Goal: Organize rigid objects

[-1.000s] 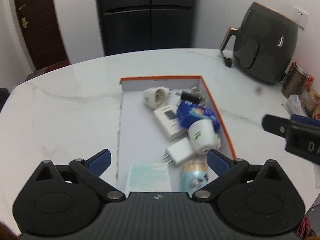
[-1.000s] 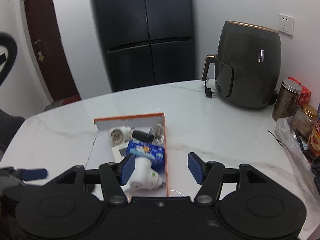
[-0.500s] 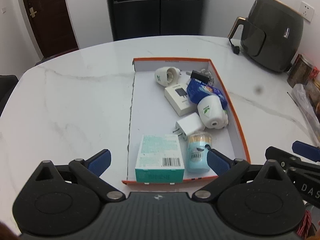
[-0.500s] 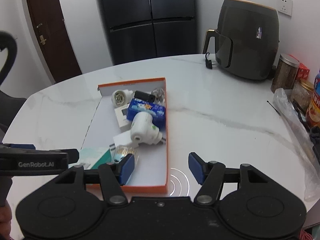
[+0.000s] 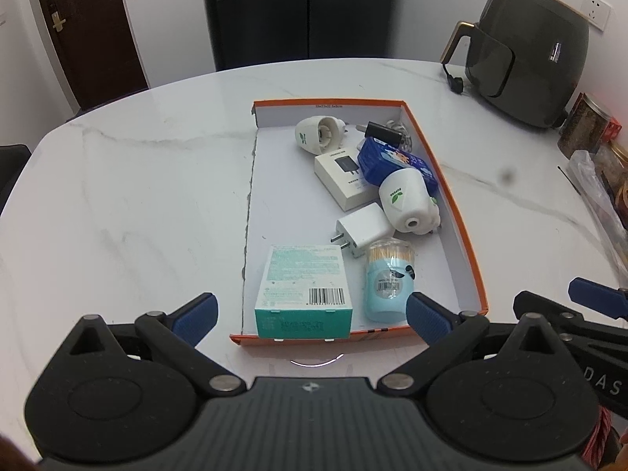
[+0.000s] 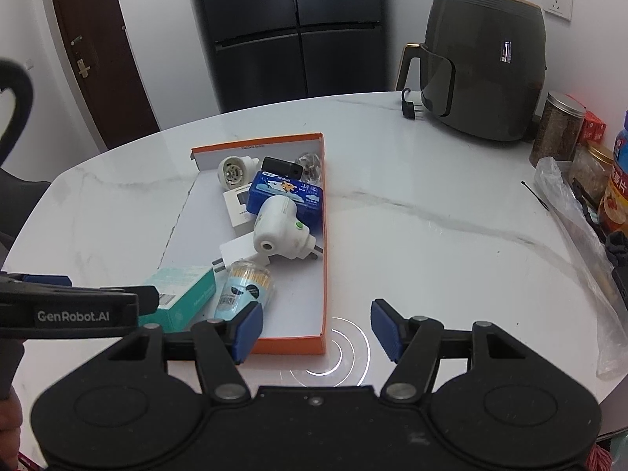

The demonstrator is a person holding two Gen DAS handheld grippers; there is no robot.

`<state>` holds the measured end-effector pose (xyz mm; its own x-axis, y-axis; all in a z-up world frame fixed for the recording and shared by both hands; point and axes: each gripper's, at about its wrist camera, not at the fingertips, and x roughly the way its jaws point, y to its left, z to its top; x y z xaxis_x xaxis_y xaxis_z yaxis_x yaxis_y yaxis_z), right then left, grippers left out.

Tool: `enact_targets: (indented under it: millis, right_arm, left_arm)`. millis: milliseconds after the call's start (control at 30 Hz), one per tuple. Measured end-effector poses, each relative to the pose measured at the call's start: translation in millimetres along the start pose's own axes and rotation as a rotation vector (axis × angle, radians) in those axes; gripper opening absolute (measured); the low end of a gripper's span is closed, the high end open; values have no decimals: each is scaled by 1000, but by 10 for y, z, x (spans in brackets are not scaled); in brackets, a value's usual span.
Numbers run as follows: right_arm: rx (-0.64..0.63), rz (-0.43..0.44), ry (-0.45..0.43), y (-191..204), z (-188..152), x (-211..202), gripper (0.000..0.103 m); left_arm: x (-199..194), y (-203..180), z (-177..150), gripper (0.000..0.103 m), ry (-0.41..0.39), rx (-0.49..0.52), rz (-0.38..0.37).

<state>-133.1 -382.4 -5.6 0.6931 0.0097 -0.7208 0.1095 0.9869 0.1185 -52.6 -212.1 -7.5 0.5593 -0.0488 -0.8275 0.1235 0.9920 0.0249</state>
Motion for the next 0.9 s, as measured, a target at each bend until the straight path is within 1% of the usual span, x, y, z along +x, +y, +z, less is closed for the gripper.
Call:
enact_targets:
  millis: [200,667,900]
  right_arm:
    - [-4,2,1,13,-9,-1,75]
    - [-2,4,12,8,-2,37,75]
    - [2,0,20,-2,5,76,75]
  left_arm:
    - [-9,-9,2,103,-2,-3,7]
    - [32,-16,16,103,11,-1,-8]
    - [50,-12,16,103,2,-8,-18]
